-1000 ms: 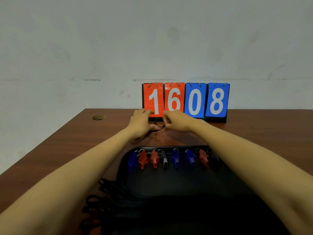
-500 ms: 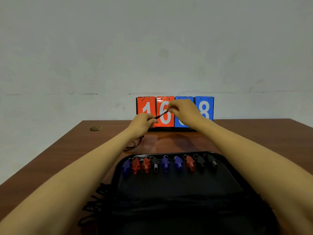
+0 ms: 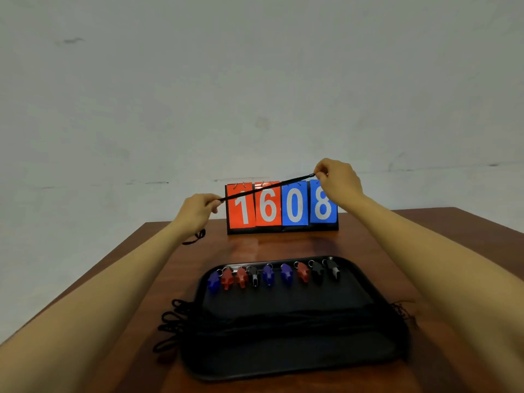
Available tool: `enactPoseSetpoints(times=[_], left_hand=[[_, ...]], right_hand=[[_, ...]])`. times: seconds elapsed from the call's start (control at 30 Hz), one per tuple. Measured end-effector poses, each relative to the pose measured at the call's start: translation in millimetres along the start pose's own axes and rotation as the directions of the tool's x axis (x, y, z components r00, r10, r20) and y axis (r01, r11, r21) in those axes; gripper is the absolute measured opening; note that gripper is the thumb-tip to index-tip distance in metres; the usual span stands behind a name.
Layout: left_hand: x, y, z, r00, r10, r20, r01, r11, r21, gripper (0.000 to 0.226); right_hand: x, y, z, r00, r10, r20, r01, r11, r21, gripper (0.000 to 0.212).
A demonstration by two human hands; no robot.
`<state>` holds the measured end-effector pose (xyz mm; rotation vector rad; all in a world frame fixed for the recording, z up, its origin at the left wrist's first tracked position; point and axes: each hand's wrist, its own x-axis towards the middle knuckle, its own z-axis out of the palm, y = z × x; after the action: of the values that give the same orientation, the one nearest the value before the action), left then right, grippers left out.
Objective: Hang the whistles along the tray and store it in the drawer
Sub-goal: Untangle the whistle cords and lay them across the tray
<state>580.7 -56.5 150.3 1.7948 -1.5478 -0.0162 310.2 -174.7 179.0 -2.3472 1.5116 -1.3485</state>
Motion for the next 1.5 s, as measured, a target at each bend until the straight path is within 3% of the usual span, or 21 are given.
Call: enactPoseSetpoints(times=[0.27, 0.4, 0.53, 0.7, 0.87, 0.97, 1.1, 1.33, 1.5], left_hand=[[-61, -5, -8, 0.995, -0.086, 0.045, 0.089, 0.994, -0.069, 0.024], [-91, -8, -2, 0.989, -0.094, 0.114, 0.092, 0.995, 0.023, 0.023], [-115, -17, 4, 0.988, -0.13, 0.084, 0.129, 0.991, 0.02, 0.023], [-139, -25, 8, 0.981, -0.058, 0.183, 0.031, 0.989, 0.144, 0.024], [-156, -32, 15, 0.984, -0.018, 0.178, 0.0, 0.995, 0.104, 0.008], [-161, -33, 19, 0.981, -0.008, 0.196, -0.014, 0.994, 0.11, 0.014], [-164, -36, 21, 0.978, -0.029, 0.206, -0.004, 0.988, 0.155, 0.025], [-162, -45, 27, 0.967, -0.035, 0.253, -0.033, 0.966, 0.256, 0.023], [-164, -45, 28, 0.973, -0.036, 0.226, -0.077, 0.878, 0.472, 0.028]], right_hand=[[-53, 16, -34, 0.992, 0.077, 0.098, -0.071, 0.995, -0.064, 0.022], [-87, 27, -41, 0.985, 0.102, 0.136, -0.088, 0.99, -0.108, 0.02], [-118, 47, -44, 0.973, 0.143, 0.178, -0.122, 0.984, -0.127, 0.011], [-144, 63, -50, 0.941, 0.164, 0.297, -0.111, 0.976, -0.188, 0.015], [-160, 79, -56, 0.904, 0.19, 0.382, -0.126, 0.975, -0.185, 0.013], [-171, 82, -59, 0.885, 0.18, 0.43, -0.116, 0.978, -0.171, 0.014], [-179, 87, -60, 0.87, 0.182, 0.457, -0.129, 0.981, -0.145, 0.014], [-185, 92, -56, 0.842, 0.179, 0.508, -0.117, 0.982, -0.151, 0.026], [-186, 93, -56, 0.842, 0.164, 0.514, -0.089, 0.982, -0.167, 0.018]])
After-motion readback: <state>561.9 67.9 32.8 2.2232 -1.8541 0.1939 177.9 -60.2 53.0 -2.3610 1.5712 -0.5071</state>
